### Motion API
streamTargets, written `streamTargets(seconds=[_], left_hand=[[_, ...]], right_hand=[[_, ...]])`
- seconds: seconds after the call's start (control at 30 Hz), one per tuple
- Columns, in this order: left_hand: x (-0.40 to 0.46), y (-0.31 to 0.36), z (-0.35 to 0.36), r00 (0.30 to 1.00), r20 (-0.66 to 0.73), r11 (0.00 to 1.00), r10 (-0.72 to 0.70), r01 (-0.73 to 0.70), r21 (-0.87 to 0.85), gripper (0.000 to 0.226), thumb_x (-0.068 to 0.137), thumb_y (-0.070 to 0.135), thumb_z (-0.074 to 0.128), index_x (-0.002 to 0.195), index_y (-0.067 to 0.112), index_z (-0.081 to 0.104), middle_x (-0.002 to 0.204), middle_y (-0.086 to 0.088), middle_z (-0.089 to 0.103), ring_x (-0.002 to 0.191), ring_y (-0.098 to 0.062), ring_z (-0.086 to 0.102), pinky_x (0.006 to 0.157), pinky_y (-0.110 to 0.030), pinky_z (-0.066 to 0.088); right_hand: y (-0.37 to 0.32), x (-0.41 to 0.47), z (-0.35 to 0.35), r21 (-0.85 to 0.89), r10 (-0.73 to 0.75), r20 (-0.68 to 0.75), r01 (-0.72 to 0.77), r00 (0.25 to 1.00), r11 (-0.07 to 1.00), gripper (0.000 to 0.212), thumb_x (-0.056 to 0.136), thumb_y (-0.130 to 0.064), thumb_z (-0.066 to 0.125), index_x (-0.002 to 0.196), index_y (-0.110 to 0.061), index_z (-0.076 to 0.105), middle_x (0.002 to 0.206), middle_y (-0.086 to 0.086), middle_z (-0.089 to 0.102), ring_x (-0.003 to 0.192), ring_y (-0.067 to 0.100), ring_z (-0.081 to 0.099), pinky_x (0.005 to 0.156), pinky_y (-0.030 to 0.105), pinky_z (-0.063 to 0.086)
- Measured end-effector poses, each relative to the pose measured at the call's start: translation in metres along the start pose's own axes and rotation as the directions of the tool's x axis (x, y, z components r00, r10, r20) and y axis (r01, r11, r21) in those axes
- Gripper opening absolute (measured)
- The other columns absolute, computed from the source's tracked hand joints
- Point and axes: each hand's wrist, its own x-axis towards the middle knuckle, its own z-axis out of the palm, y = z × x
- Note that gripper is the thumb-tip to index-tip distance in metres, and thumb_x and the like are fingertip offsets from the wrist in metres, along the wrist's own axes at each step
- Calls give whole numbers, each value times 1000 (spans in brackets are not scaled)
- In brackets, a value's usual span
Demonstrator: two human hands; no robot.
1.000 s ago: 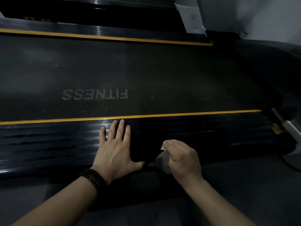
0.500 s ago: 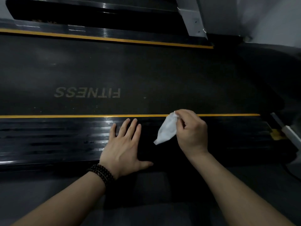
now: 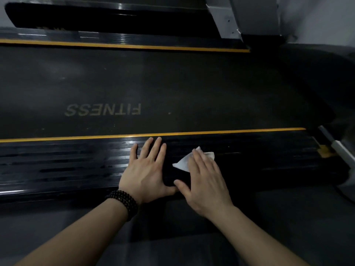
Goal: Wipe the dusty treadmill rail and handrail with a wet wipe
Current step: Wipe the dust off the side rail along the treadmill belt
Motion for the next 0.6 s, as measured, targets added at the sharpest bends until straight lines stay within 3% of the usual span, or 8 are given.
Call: streamTargets(seconds=[0.1, 0.2, 0.37, 0.43, 0.53, 0.6], left_hand=[[0, 0, 1, 1000, 0, 1000, 3, -3, 3, 135, 63, 101, 26, 162, 13, -1, 169, -4, -11, 155, -24, -15, 123, -57, -5], [2, 0, 2, 1000, -7, 1000, -2, 1, -12, 135, 63, 101, 32, 162, 14, 2, 170, -4, -10, 155, -23, -14, 123, -57, -3], [2, -1, 2, 1000, 1, 1000, 3, -3, 1, 133, 65, 101, 31, 161, 15, -1, 169, -4, -12, 155, -24, -16, 123, -58, -4], [2, -2, 4, 1000, -4, 1000, 5, -5, -16, 133, 65, 101, 31, 162, 14, 1, 170, -4, -10, 155, -23, -15, 123, -58, -3], [2, -2, 5, 1000, -17, 999, 12, -12, -34, 134, 64, 101, 30, 162, 13, 4, 170, -5, -7, 155, -24, -12, 123, -59, -2], [2, -2, 5, 1000, -19, 999, 9, -9, -35, 134, 63, 100, 31, 162, 13, 4, 170, -5, -8, 155, -24, -13, 123, -59, -3]], right_hand=[[-6, -17, 7, -8, -37, -56, 37, 998, 999, 79, 93, -62, 33, 153, -11, 36, 160, 8, 31, 151, 21, 18, 123, 39, 15], [-8, -27, 11, -1, -63, -21, 63, 998, 998, 81, 88, -58, 43, 153, -10, 36, 160, 9, 31, 151, 21, 19, 123, 38, 17], [-8, 7, -2, 16, -68, 59, 67, 996, 998, 97, 82, -39, 65, 158, -9, 14, 166, 9, 9, 153, 18, -2, 120, 32, -4], [-13, 5, -5, 54, -99, 79, 95, 992, 994, 96, 81, -29, 64, 158, -10, 11, 167, 7, 6, 153, 17, -4, 121, 32, -4], [-14, -16, -5, 53, -108, 101, 103, 989, 993, 95, 71, -22, 65, 156, -8, 25, 164, 9, 20, 152, 18, 11, 121, 34, 7], [-11, -19, -7, 29, -109, 96, 107, 989, 994, 97, 72, -21, 66, 157, -9, 20, 165, 8, 15, 152, 17, 6, 120, 32, 1]])
